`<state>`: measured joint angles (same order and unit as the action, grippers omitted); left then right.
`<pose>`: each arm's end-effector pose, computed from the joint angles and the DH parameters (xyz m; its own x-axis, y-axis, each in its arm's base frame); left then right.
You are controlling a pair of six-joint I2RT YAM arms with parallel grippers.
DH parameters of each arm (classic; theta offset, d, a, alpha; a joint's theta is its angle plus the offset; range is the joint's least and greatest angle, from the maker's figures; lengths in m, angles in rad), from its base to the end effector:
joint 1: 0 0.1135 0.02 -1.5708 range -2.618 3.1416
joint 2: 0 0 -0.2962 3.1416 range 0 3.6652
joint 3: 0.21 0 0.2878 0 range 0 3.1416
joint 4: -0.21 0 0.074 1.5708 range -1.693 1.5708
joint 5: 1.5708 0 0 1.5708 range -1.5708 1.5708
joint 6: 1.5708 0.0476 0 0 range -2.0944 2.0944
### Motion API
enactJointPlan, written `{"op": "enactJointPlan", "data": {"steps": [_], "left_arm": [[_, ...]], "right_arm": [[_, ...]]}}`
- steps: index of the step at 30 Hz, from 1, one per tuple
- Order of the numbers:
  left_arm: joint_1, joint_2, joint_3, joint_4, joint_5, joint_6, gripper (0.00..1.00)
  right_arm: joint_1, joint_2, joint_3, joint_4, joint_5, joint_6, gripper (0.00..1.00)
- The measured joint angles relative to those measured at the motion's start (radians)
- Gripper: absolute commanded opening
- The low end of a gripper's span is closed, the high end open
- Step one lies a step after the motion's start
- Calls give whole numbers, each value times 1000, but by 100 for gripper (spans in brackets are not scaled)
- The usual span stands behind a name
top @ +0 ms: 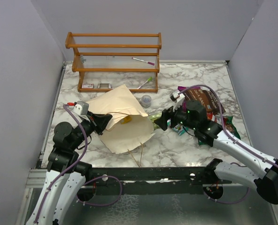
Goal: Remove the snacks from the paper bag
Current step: Take out the snack from the paper bag.
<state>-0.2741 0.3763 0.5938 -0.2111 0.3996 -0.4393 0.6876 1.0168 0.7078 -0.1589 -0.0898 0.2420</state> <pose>0.1146 -0.0515 0.3424 -0.2598 -0.3339 -0.9061 0.5673 0.7066 -0.4230 0.1974 0.1676 0.2822 -0.5047 -0.1056 -0.8568 -0.5902 0.7665 0.2532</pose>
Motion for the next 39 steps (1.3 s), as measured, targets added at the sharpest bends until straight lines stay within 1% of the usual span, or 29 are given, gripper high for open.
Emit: {"op": "enactJointPlan", "data": {"steps": [2,3,5,8,9,11,13,15,17,19,22,26,28,31,33,35,37,39], "left_arm": [[0,0,0,0,0,0,0],[0,0,0,0,0,0,0],[0,0,0,0,0,0,0],[0,0,0,0,0,0,0],[0,0,0,0,0,0,0],[0,0,0,0,0,0,0],[0,0,0,0,0,0,0],[0,0,0,0,0,-1,0],[4,0,0,0,0,-1,0],[5,0,0,0,0,-1,0],[5,-3,0,0,0,-1,0],[6,-8,0,0,0,-1,0],[6,-10,0,0,0,-3,0],[6,-18,0,0,0,-4,0],[6,-22,0,0,0,-4,0],[6,-28,0,0,0,-4,0],[6,-30,0,0,0,-4,0],[6,-31,0,0,0,-4,0]], "right_arm": [[0,-7,-7,61,-135,-3,77],[9,-21,-21,126,-211,-3,78],[46,-45,-45,207,-293,-10,79],[184,-49,-55,296,-334,-58,79],[258,-27,-51,320,-323,-89,79],[361,31,-36,342,-267,-122,79],[444,132,-10,358,-156,-135,79],[476,235,25,362,-54,-127,80],[483,356,63,380,67,-113,80],[483,444,68,445,165,-120,82],[483,559,53,628,288,-174,85],[485,765,42,992,425,-304,95],[485,859,55,1127,499,-351,96],[486,991,133,1258,610,-397,96],[487,1039,178,1289,649,-404,94],[488,1053,199,1300,667,-402,94],[488,1051,193,1323,668,-401,94],[488,1036,154,1342,635,-414,94]]}}
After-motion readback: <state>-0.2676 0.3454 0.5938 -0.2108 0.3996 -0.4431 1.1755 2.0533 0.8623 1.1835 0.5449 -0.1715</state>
